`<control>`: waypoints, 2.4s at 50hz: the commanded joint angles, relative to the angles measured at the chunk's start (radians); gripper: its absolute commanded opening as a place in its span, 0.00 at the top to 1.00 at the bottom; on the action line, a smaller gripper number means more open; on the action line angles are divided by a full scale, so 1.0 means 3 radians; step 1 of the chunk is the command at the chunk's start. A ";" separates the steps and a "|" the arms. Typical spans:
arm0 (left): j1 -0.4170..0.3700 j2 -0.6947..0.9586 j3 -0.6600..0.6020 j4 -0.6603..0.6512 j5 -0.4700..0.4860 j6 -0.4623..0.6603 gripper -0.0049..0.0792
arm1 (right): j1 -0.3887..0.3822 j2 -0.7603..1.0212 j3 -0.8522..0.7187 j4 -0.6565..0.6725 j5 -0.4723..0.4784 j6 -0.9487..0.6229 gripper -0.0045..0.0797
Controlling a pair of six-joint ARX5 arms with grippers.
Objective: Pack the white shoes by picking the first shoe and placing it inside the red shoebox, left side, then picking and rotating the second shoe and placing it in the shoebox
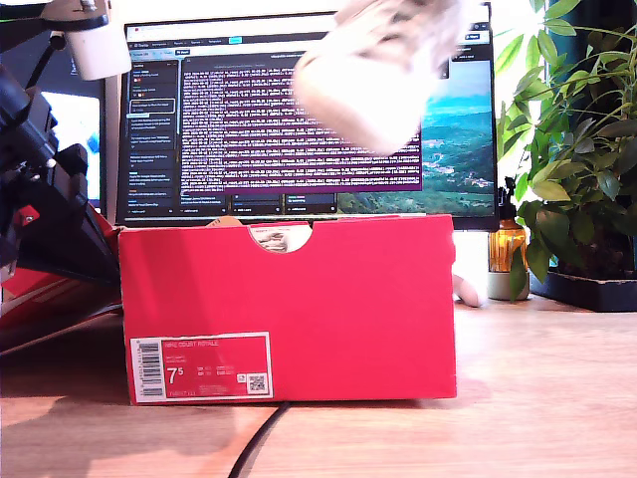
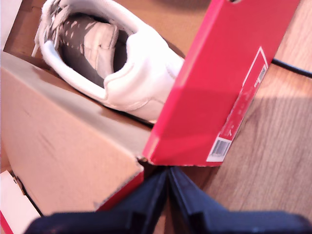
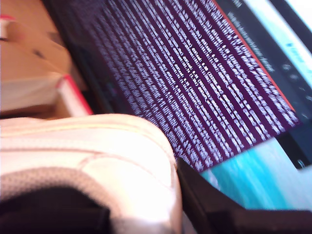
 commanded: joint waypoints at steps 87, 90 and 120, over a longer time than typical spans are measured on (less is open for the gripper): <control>0.0000 0.0017 0.0019 0.0056 0.0014 0.0000 0.96 | 0.0484 0.1030 0.0050 -0.0509 0.0226 -0.0220 0.68; 0.0000 0.0017 0.0019 0.0056 0.0014 0.0000 0.96 | 0.0488 0.1030 0.0050 -0.0490 0.0237 -0.0221 0.65; 0.0000 0.0017 0.0019 0.0056 0.0014 0.0000 0.96 | 0.0526 0.1029 0.0056 -0.0253 0.0813 -0.0319 0.52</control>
